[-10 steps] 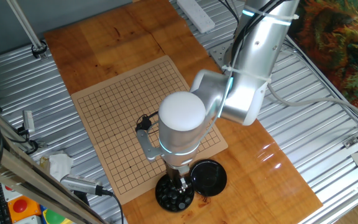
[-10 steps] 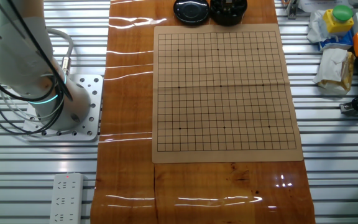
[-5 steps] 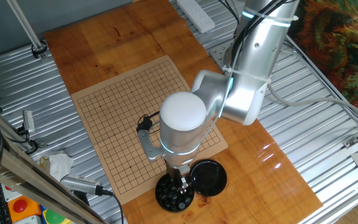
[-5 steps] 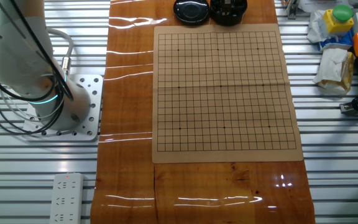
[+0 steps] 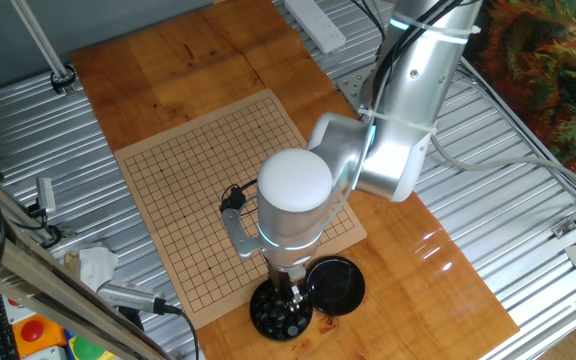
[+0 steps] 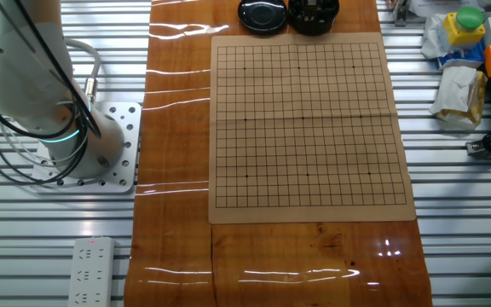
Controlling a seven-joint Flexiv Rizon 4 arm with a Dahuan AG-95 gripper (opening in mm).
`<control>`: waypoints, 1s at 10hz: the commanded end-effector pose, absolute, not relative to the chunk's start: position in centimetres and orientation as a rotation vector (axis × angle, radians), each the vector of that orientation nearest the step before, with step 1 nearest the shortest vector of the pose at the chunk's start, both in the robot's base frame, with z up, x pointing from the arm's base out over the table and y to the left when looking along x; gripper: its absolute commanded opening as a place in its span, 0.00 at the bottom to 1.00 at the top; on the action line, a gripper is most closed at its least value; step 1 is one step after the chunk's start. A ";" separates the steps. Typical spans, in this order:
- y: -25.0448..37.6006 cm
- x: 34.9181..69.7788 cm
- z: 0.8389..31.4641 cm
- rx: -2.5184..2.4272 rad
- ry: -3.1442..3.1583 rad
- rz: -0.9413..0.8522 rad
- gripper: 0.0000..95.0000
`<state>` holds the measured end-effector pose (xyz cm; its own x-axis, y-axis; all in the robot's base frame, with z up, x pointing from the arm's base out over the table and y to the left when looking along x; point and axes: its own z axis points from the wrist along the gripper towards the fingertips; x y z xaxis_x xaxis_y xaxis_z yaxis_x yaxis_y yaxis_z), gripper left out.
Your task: Play the first move as black on the 3-4 point in the upper right corner of the Go board
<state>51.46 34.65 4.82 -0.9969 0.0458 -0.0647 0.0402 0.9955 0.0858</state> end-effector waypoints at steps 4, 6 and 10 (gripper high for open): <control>34.6 51.4 4.8 0.066 3.073 0.124 0.20; 34.6 51.4 4.8 0.060 3.072 0.124 0.20; 34.6 51.4 4.7 0.066 3.066 0.128 0.20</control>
<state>51.40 34.61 4.73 -0.9965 0.0455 -0.0701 0.0395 0.9956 0.0850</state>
